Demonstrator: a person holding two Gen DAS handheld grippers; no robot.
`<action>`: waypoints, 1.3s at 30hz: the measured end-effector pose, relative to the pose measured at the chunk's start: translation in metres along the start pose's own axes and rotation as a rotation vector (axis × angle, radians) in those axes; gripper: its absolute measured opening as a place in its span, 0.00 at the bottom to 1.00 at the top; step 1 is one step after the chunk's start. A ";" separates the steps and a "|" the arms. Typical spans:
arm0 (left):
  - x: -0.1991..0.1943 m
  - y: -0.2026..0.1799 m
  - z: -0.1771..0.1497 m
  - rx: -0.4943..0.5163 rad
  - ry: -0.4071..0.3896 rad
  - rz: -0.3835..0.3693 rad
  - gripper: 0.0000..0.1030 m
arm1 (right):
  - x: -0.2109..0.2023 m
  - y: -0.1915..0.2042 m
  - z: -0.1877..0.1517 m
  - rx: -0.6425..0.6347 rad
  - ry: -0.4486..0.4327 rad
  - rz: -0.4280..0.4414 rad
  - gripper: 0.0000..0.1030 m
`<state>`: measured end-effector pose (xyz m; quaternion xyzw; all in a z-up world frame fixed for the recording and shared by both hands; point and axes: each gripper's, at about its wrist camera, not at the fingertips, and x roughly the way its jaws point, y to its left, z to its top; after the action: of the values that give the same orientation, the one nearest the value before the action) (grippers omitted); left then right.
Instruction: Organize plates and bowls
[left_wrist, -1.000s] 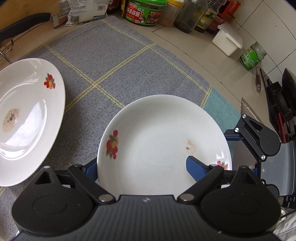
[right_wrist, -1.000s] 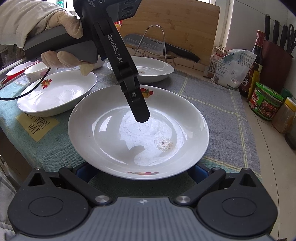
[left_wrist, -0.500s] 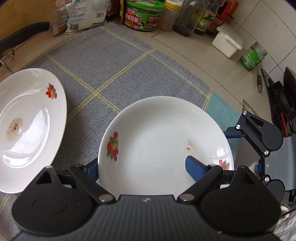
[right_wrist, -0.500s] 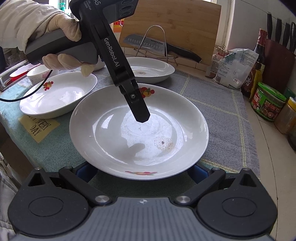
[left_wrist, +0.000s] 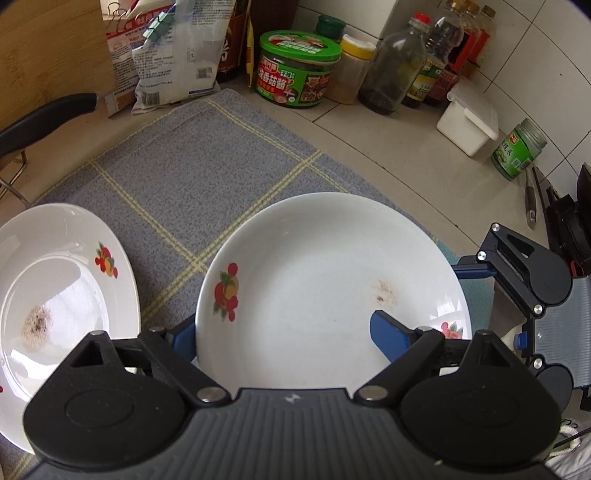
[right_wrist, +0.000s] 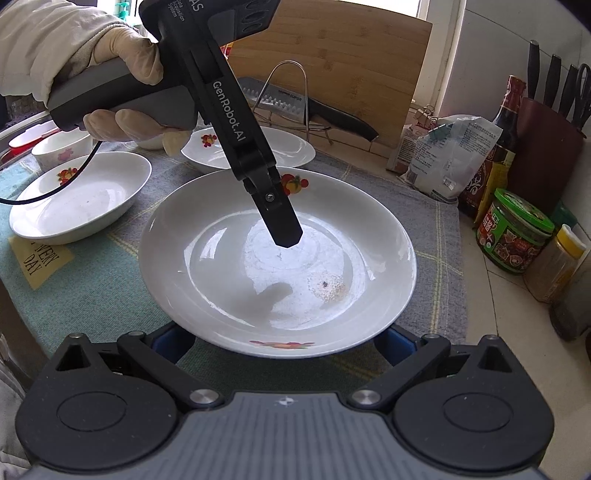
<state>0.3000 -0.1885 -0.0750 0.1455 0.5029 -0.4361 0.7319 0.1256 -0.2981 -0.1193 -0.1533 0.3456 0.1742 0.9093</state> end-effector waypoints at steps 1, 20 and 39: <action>0.002 0.000 0.005 0.001 -0.007 0.003 0.89 | 0.002 -0.006 0.001 -0.003 -0.002 -0.003 1.00; 0.046 0.014 0.055 -0.006 -0.024 0.018 0.89 | 0.037 -0.066 -0.003 -0.018 0.023 -0.002 1.00; 0.021 0.002 0.038 0.020 -0.089 0.089 0.91 | 0.029 -0.062 -0.007 0.057 0.032 -0.009 1.00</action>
<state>0.3269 -0.2220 -0.0762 0.1554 0.4585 -0.4142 0.7707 0.1683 -0.3498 -0.1343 -0.1318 0.3642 0.1577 0.9084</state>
